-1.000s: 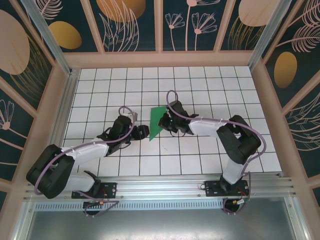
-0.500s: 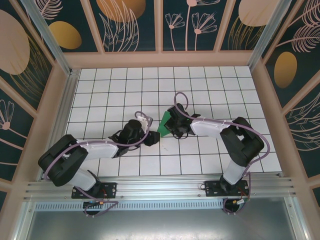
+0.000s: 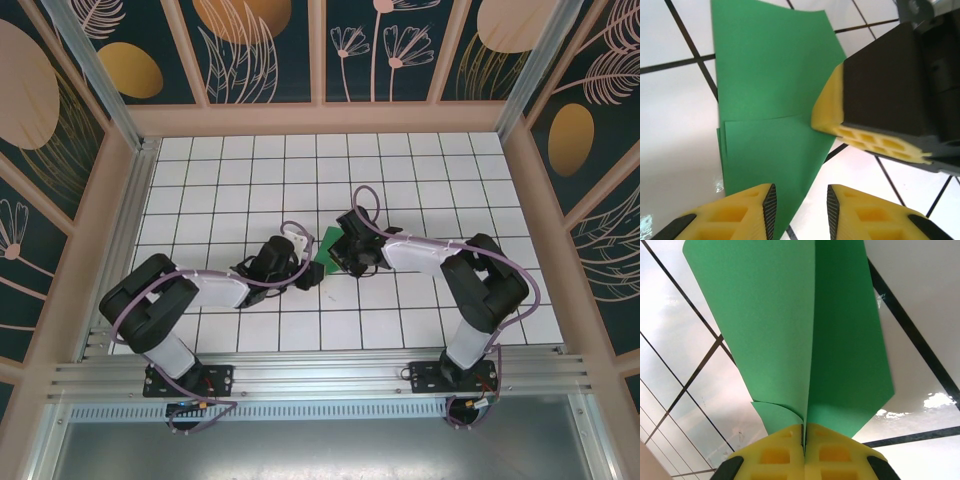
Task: Fold a paper plane with a square sheet of paper (pick it up from the middle)
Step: Fourth fold the wing at the center of the table.
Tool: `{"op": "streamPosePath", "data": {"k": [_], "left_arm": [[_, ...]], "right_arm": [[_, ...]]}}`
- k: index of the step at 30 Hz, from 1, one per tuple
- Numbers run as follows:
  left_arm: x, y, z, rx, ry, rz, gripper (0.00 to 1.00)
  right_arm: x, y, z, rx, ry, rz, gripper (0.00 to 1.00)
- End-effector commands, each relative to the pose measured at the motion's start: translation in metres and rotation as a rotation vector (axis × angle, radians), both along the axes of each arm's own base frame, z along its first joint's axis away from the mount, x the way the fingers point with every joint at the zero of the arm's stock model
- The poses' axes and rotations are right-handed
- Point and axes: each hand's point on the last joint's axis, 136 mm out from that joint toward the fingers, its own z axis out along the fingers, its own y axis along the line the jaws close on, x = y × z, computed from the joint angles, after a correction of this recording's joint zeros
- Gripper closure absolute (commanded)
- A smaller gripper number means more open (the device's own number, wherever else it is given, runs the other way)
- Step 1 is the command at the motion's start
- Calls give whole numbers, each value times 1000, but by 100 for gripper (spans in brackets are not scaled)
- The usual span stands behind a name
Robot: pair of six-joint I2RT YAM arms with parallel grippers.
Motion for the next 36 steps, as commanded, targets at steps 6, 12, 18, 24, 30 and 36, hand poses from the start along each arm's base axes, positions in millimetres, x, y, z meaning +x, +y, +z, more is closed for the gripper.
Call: {"op": "streamPosePath", "data": {"k": [6,12,18,24,30,36], "left_arm": [[2,-6,-2,34,-67,-44,61],[2,-7,-11,93,-89,-70,63],[3,-5,-17,112,-89,-64,66],[6,-1,-18,131,-107,-46,68],[6,2,-21,141,-106,-36,82],[5,6,-24,129,-87,-5,92]], "right_arm": [[1,5,16,42,28,-9,99],[0,9,16,63,48,-6,99],[0,11,17,83,60,-3,99],[-1,13,17,95,75,5,99],[0,14,18,102,73,29,85],[9,16,32,86,4,104,54]]}}
